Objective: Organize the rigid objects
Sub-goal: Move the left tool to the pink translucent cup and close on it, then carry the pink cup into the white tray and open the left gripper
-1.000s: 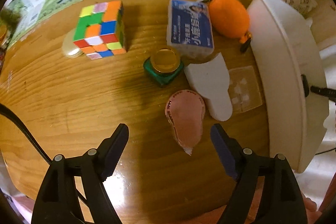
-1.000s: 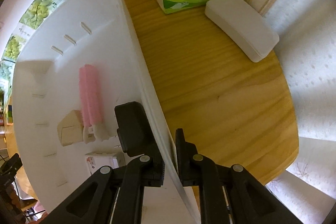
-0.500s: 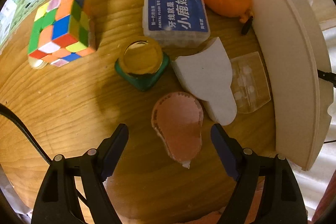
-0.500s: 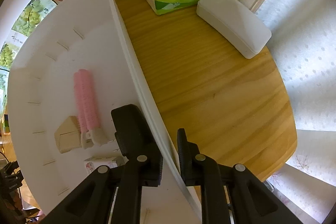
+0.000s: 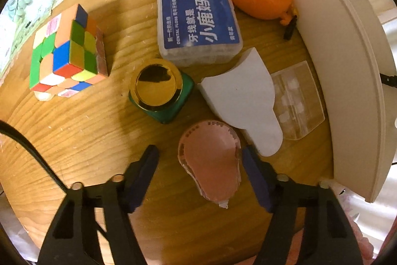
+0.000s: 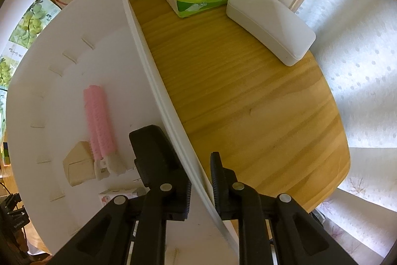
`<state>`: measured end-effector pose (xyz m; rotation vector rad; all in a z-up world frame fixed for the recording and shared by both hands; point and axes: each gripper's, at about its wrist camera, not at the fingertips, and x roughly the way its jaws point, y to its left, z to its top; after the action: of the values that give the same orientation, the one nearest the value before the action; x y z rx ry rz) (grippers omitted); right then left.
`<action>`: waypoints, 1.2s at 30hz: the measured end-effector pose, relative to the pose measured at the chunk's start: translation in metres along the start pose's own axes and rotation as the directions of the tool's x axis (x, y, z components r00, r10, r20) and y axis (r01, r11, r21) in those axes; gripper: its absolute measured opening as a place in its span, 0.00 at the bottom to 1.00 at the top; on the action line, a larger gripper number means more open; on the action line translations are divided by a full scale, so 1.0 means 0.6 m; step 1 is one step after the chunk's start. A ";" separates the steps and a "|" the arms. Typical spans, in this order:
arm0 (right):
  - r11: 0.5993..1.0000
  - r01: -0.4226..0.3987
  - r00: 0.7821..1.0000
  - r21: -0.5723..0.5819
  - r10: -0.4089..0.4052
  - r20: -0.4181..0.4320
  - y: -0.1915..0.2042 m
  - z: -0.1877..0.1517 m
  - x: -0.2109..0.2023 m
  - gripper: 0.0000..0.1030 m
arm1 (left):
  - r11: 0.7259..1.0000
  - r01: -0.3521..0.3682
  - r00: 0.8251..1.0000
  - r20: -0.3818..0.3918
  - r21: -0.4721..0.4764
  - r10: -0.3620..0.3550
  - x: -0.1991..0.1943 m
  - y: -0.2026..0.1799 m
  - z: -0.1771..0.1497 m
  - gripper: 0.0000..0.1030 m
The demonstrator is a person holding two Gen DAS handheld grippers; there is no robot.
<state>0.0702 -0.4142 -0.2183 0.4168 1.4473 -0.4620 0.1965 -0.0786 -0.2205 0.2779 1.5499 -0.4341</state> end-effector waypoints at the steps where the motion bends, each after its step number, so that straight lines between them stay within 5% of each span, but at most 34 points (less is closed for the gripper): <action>1: 1.000 0.001 1.000 -0.001 -0.001 0.001 0.000 0.000 0.000 0.16 | 1.000 -0.001 1.000 0.003 0.003 0.001 0.000 -0.003 -0.001 0.62; 5: 1.000 0.009 1.000 -0.007 -0.009 0.001 0.004 0.001 -0.001 0.16 | 1.000 0.016 1.000 0.016 -0.004 -0.016 -0.004 -0.010 0.003 0.52; 22: 0.999 0.004 1.000 -0.035 -0.004 0.023 0.015 -0.007 -0.005 0.15 | 0.996 0.024 1.000 0.016 -0.083 -0.023 -0.016 -0.003 -0.058 0.52; 36: 0.991 -0.034 0.999 -0.133 0.032 -0.015 0.007 -0.005 0.004 0.11 | 0.994 -0.046 0.997 0.058 -0.095 0.051 -0.104 -0.058 -0.110 0.52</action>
<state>0.0703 -0.4091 -0.2210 0.3370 1.4722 -0.3346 0.1238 -0.0749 -0.1558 0.2275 1.4963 -0.3280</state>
